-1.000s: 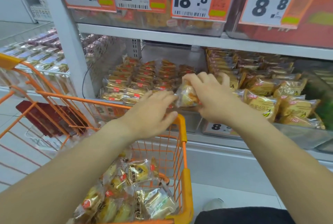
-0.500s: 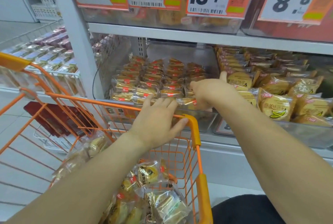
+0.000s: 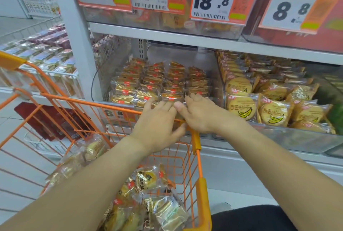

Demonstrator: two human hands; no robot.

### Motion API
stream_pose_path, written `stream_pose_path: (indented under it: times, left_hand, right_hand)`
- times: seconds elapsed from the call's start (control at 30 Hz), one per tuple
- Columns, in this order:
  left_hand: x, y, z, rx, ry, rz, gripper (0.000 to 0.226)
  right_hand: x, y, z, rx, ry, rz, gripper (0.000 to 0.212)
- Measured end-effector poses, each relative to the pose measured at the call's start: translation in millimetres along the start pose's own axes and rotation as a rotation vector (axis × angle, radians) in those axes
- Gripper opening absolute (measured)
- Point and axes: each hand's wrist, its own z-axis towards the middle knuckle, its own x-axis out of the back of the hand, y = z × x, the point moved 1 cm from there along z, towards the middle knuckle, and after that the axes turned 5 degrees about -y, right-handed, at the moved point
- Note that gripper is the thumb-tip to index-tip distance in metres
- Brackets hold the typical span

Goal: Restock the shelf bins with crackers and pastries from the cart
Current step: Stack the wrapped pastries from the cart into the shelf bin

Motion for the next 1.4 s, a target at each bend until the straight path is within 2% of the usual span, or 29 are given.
stream_pose_path:
  times: [0.13,0.3,0.37,0.47,0.5,0.53,0.6,0.67,0.7,0.77,0.83,0.93,1.0,1.07,1.17,1.23,1.33,1.4]
  left_hand:
    - [-0.1,1.6,0.6,0.000,-0.004,-0.020,0.046]
    - [4.0,-0.9,0.9,-0.043,-0.059,-0.075,0.051]
    - [6.6,-3.4,-0.8,-0.064,-0.089,-0.129,0.042]
    - [14.5,-7.5,-7.5,-0.085,-0.005,-0.191,0.038]
    - [19.9,-8.7,-10.4,-0.089,0.046,-0.190,0.039]
    - [26.6,-9.3,-13.5,-0.094,0.099,-0.188,0.037]
    - [43.7,-11.3,-22.9,-0.068,0.144,-0.228,0.028]
    - [56.6,-23.6,-36.2,0.026,0.041,-0.292,0.020]
    - [60.5,-34.2,-44.4,0.085,-0.061,-0.283,0.020]
    - [65.2,-57.9,-59.6,0.205,-0.308,-0.185,0.018]
    - [64.6,-80.2,-71.1,0.335,-0.546,-0.017,0.023]
    - [56.3,-104.3,-86.0,0.479,-0.747,0.053,0.045]
    - [49.5,-115.6,-92.4,0.523,-0.801,0.026,0.054]
    - [43.0,-123.9,-96.2,0.559,-0.821,0.003,0.055]
    - [37.4,-126.1,-98.3,0.591,-0.852,-0.014,0.046]
    - [33.2,-126.5,-98.2,0.590,-0.853,-0.022,0.043]
    - [27.2,-135.4,-98.9,0.600,-0.829,-0.020,0.045]
    - [21.5,-144.2,-98.9,0.620,-0.802,-0.032,0.047]
  right_hand:
    - [-12.9,7.9,-9.4,0.048,0.024,-0.006,0.110]
    - [-7.7,4.8,-11.2,0.032,-0.043,0.028,0.103]
    - [-4.2,4.3,-10.2,0.034,-0.077,0.049,0.106]
    - [-5.3,12.0,-8.6,0.087,0.052,0.147,0.122]
    - [-6.2,14.0,-9.1,0.120,0.118,0.169,0.120]
    - [-6.3,15.0,-10.0,0.154,0.189,0.169,0.110]
    - [-2.1,12.0,-13.8,0.230,0.368,0.148,0.072]
    - [3.0,-2.9,-21.7,0.347,0.521,0.220,0.035]
    - [3.8,-14.1,-26.9,0.412,0.532,0.273,0.022]
    - [-0.5,-37.4,-34.5,0.507,0.421,0.308,0.013]
    - [-11.2,-58.5,-35.9,0.578,0.268,0.234,0.016]
    - [-28.7,-87.3,-31.1,0.569,-0.063,0.029,0.029]
    - [-42.0,-105.1,-24.7,0.505,-0.256,-0.144,0.043]
    - [-55.7,-120.4,-15.2,0.470,-0.367,-0.236,0.051]
    - [-71.9,-137.0,5.8,0.469,-0.342,-0.177,0.049]
    - [-79.8,-142.9,17.4,0.477,-0.312,-0.145,0.064]
    - [-90.2,-147.9,23.4,0.509,-0.412,-0.154,0.089]
    - [-97.9,-153.1,20.4,0.553,-0.457,-0.189,0.097]
